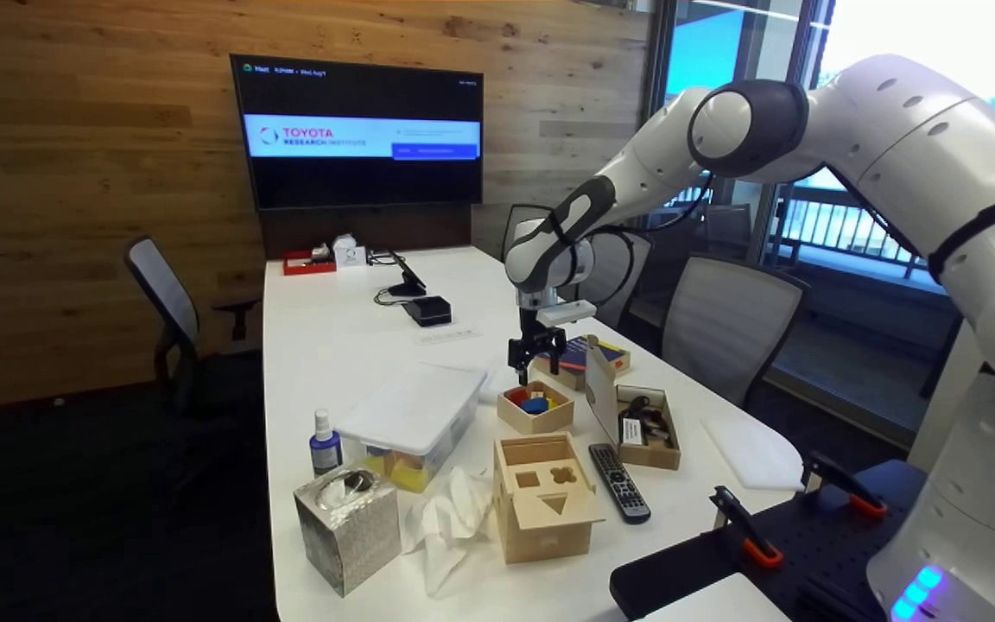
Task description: Put the blue block inside the shape sorter though the square opening
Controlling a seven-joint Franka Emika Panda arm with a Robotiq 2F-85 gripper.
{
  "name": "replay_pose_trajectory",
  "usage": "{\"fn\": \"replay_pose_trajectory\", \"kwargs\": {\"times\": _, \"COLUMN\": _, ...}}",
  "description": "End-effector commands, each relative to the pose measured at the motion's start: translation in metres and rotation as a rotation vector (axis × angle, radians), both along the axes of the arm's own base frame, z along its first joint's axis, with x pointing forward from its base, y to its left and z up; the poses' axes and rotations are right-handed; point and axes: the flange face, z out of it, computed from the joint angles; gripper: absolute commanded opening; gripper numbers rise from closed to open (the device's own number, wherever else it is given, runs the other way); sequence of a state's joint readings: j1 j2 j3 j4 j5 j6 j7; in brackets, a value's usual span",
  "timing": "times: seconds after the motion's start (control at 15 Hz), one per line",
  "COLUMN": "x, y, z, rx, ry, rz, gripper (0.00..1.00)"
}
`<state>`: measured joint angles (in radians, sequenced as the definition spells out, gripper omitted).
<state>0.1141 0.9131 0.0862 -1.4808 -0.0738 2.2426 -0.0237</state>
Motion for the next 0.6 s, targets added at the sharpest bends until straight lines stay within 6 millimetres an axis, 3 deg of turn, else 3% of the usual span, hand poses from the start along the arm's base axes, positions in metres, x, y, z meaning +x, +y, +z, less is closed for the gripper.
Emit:
{"fn": "replay_pose_trajectory", "kwargs": {"times": 0.0, "x": 0.017, "y": -0.010, "z": -0.020, "rx": 0.001, "ry": -0.010, "rz": 0.029, "gripper": 1.00}}
{"fn": "replay_pose_trajectory", "kwargs": {"times": 0.53, "x": 0.031, "y": -0.021, "z": -0.060, "rx": 0.029, "ry": 0.004, "rz": 0.022, "gripper": 1.00}}
